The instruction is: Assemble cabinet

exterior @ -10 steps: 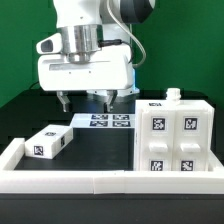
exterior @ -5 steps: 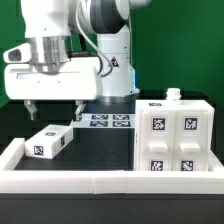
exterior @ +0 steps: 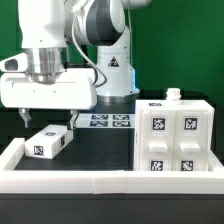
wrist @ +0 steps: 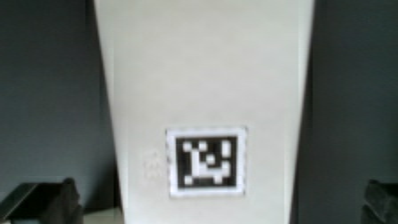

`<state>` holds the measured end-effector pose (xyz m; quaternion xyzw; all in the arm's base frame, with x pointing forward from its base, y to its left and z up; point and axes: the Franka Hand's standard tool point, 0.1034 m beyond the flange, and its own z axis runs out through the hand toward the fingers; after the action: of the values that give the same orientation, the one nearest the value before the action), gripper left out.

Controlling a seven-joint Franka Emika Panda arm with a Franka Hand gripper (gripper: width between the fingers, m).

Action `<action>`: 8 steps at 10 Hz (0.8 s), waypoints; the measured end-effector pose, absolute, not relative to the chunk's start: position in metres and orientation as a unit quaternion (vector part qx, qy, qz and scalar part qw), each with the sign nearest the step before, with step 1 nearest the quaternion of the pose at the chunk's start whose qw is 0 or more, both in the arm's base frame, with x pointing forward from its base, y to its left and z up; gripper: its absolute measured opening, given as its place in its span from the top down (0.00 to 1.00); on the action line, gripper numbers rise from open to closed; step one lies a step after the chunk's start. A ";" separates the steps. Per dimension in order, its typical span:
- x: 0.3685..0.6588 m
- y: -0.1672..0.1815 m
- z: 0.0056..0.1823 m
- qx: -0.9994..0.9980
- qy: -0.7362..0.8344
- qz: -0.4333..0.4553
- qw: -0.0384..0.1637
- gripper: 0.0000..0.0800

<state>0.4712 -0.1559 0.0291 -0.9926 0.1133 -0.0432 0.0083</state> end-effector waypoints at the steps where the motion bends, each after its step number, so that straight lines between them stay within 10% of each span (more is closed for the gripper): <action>1: 0.468 -0.158 0.019 -0.994 0.105 -0.043 0.004 0.00; 5: 0.467 -0.154 0.007 -0.994 0.101 -0.048 -0.001 0.00; 7: 0.468 -0.150 0.007 -0.994 0.096 -0.048 -0.001 0.32; 8: 0.468 -0.150 0.007 -0.994 0.096 -0.048 0.000 0.32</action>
Offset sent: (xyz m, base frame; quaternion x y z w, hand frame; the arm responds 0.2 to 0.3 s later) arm 0.0016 0.0054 -0.0193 0.0136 0.0192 0.0029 0.9997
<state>0.4682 -0.1496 0.0071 -0.9942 0.0959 -0.0480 -0.0004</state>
